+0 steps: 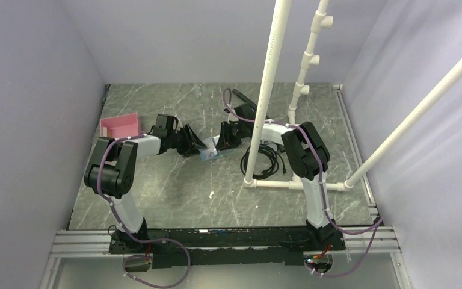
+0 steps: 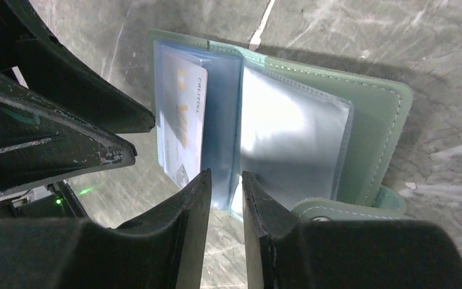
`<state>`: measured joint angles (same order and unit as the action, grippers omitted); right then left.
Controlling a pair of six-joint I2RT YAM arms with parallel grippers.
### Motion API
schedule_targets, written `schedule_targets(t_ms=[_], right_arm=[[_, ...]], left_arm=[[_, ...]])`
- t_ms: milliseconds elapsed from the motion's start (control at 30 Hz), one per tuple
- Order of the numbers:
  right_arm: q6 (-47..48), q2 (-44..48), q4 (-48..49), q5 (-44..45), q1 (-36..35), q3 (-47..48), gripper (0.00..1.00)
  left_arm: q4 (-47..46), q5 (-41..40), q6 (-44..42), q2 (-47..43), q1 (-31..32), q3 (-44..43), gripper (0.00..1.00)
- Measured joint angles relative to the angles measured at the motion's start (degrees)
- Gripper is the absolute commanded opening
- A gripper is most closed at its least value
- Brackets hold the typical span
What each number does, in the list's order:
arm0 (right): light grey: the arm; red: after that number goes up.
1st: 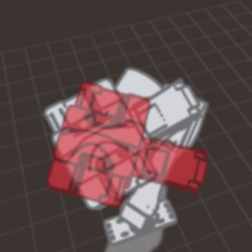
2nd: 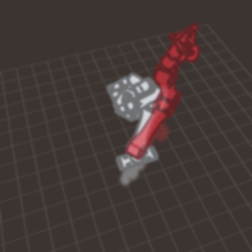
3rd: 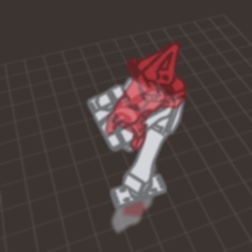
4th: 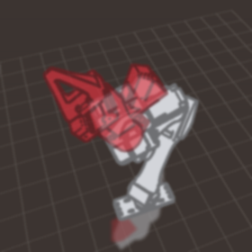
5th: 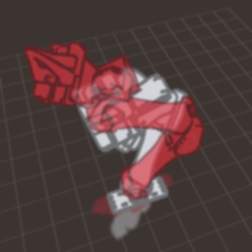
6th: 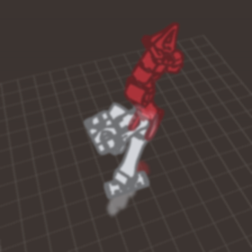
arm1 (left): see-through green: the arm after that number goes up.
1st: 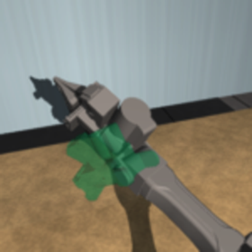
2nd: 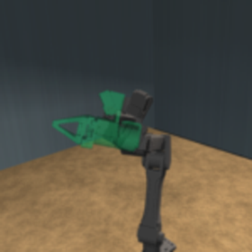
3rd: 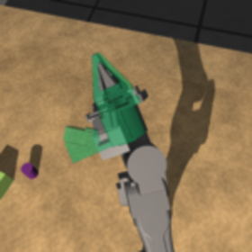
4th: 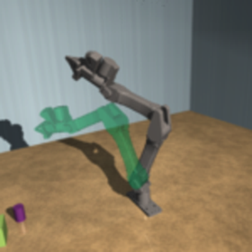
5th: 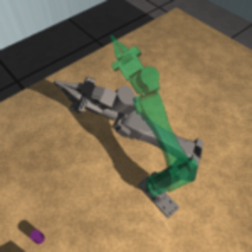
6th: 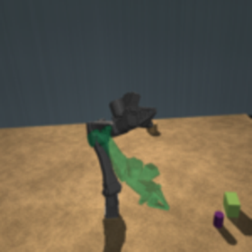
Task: Put the credit cards into the card holder
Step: Insert the credit card into the card holder.
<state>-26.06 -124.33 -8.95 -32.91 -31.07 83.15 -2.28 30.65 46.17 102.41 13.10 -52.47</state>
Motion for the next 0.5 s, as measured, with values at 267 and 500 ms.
schedule_targets(t_ms=[267,500], right_arm=[[-1.3,0.3,1.9,-2.1,0.4,-1.6,0.37],[-2.9,0.6,5.0,-4.1,0.9,-3.5,0.37]], left_arm=[[-0.4,-0.1,0.1,0.0,0.0,0.7,0.51],[-1.6,0.2,0.6,0.0,0.0,0.9,0.48]])
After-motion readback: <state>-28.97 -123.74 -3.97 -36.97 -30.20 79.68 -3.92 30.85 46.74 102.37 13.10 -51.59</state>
